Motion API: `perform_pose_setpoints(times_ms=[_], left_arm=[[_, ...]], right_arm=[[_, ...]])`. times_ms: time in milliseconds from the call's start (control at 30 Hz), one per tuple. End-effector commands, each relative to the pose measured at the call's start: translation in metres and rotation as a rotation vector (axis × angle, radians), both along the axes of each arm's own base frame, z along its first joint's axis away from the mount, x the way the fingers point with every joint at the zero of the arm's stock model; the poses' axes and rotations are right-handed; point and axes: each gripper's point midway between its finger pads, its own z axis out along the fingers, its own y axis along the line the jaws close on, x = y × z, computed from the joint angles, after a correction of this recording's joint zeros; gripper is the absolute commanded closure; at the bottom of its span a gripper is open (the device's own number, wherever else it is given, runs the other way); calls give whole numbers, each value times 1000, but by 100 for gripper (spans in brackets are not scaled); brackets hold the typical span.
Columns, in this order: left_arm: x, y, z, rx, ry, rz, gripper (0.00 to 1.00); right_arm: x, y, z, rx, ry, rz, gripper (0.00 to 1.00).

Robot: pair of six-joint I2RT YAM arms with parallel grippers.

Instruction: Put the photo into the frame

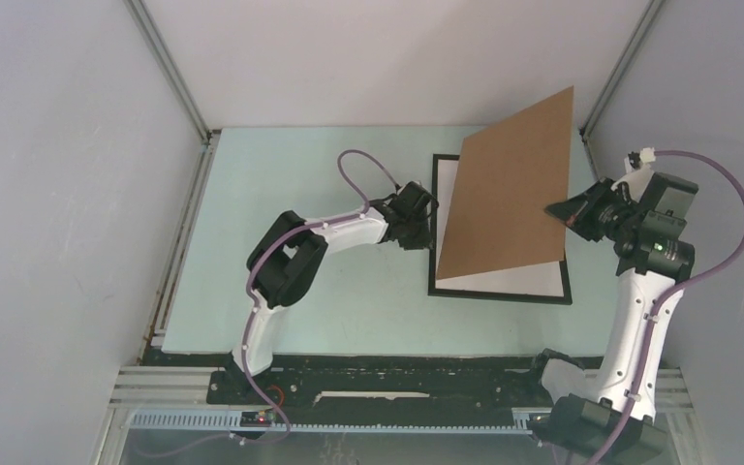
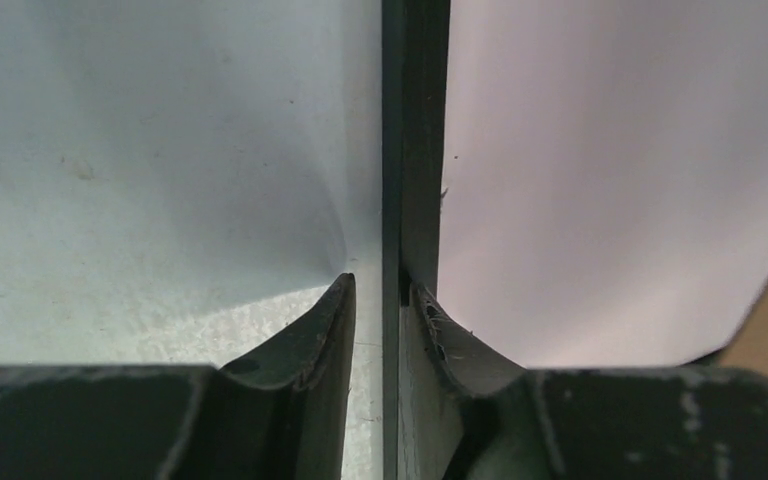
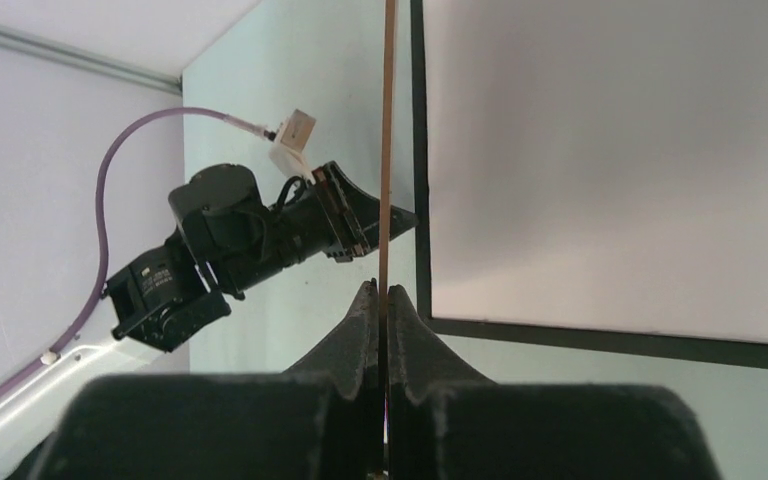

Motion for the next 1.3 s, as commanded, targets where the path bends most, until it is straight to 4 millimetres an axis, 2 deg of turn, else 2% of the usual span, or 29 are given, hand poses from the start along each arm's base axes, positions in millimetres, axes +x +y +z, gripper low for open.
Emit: perform_pose_setpoints(times_ms=[0,33,67,167,233,367,467,533,700,867,1000,1100,1267], left_arm=[[-10,46,-24,76,89,46,72],[-11,48,-22,54,88,39,70],[-12,42,-12,-5,64,8,66],[-11,29,21,-57,-40,-62,43],[-10,21,30,-69,-58,-84,36],[-16,1,25,-54,-56,-119,31],[-20,-3,8,-7,-9,-100,29],[-22,0,-4,27,38,-64,33],[-19,15,-18,135,13,-26,43],[-25,33,-32,212,39,-19,57],[-26,66,-41,260,61,12,60],[-30,94,-46,275,69,34,60],[-51,136,-53,284,87,61,60]], right_arm=[[7,6,10,-44,-69,36,100],[7,7,6,-39,-58,38,100],[8,7,5,-41,-53,41,100],[8,1,7,-53,-62,14,100],[7,-6,13,-70,-74,-18,100],[3,-22,29,-123,-92,-93,100],[0,-29,38,-139,-107,-114,100],[-1,-30,41,-136,-115,-114,100],[-1,-24,41,-108,-118,-85,100],[5,-13,23,-93,-88,-45,100],[13,11,0,-80,-26,41,100],[17,31,-19,-2,6,134,100],[25,41,-49,67,24,178,100]])
